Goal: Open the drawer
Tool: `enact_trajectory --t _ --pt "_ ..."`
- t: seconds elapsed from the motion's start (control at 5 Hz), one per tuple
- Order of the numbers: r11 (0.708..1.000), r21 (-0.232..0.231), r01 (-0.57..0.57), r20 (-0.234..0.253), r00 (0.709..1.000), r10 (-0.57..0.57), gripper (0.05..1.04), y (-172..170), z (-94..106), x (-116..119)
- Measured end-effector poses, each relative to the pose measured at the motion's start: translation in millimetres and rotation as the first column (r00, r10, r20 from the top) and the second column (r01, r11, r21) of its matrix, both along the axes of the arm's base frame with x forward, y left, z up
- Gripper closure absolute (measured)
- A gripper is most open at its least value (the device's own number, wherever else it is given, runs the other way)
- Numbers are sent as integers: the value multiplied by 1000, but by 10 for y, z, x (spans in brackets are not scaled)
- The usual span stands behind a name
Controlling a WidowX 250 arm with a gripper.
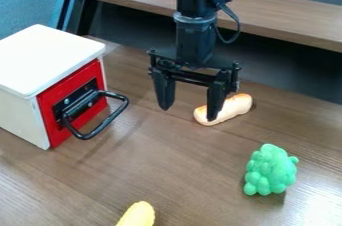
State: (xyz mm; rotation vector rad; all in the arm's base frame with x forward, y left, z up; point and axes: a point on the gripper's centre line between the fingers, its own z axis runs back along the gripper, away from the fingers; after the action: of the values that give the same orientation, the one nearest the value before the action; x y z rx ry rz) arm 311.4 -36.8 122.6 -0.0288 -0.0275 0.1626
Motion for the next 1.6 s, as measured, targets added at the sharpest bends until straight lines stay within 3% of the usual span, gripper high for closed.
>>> enact_trajectory --t 0.4,0.6,0.8,1.2,1.4,1.6 --pt "1000 -2 -6 -55 998 6 84 50 -178 -87" --pt "1000 4 0 -34 999 0 84 111 -106 -126" --pt "999 41 -16 -15 1000 16 84 249 -73 -191" --pt "987 149 65 37 997 -72 84 546 -132 -240" --pt "975 197 105 96 987 -126 84 658 -103 -237" --pt "969 226 104 118 984 -134 84 833 -191 -247"
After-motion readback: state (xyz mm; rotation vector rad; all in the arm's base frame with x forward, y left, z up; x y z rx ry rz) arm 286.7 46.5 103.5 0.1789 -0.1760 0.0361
